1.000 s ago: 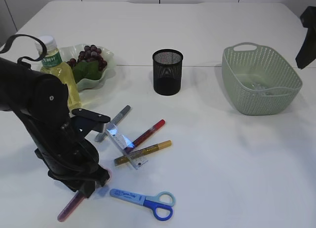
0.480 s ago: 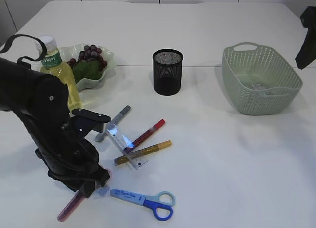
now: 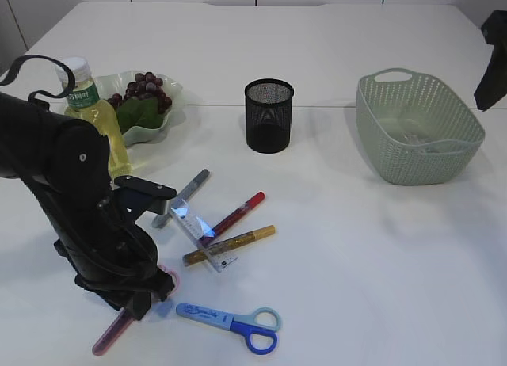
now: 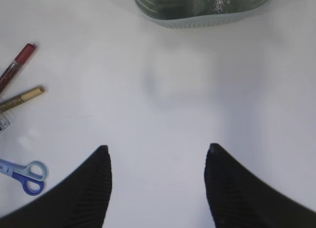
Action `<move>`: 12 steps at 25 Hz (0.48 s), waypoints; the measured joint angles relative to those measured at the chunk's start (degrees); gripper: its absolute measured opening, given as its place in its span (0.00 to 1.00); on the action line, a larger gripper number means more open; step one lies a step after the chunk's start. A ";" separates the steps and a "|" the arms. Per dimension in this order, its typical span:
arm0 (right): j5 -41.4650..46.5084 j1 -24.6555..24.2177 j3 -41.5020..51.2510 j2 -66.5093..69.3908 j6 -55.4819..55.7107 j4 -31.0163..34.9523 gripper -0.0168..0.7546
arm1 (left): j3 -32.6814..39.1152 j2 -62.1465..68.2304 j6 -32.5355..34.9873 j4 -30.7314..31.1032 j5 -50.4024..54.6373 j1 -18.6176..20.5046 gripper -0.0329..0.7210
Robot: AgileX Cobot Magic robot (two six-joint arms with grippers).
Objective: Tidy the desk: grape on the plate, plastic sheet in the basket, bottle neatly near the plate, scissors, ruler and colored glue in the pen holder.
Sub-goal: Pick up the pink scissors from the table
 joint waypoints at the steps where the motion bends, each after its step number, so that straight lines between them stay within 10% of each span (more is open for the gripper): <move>1: 0.00 0.00 0.00 0.00 0.00 0.00 0.63 | 0.00 0.00 0.00 0.00 0.00 0.00 0.37; 12: 0.00 0.00 0.00 0.00 0.00 0.00 0.63 | 0.00 0.00 0.00 0.00 0.11 0.00 0.40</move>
